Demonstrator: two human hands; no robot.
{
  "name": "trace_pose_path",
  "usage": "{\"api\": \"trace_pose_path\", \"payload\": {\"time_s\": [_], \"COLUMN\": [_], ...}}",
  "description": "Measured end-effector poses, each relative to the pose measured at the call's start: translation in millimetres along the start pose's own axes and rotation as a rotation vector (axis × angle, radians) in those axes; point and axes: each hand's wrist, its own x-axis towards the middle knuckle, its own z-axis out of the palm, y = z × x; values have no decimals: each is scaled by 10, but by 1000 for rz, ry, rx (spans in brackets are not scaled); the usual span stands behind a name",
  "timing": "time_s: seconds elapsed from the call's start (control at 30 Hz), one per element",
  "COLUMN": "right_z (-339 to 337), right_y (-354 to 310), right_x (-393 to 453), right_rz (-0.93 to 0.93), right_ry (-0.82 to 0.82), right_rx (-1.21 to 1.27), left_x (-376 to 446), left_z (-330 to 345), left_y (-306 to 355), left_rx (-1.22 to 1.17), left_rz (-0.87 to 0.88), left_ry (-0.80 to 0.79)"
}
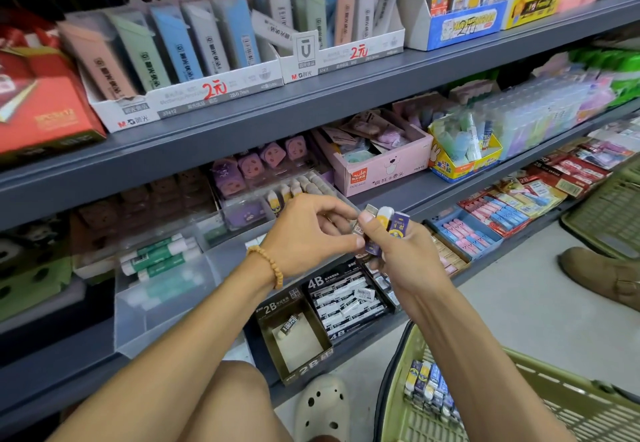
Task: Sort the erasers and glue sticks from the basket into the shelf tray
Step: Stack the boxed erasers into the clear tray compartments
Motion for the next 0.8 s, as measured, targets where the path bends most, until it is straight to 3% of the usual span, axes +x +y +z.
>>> {"api": "trace_pose_path", "payload": {"time_s": [0.47, 0.8], "right_z": [-196, -260], "right_y": [4, -19], "right_x": [-54, -98], "right_rz": [158, 205], "right_ry": [26, -1], "right_rx": [146, 131], "left_x": [151, 265], "left_z": [-493, -335], "left_y": [49, -31], "left_rx": [34, 329], "left_rz": [-62, -57], "left_ry": [174, 16]}}
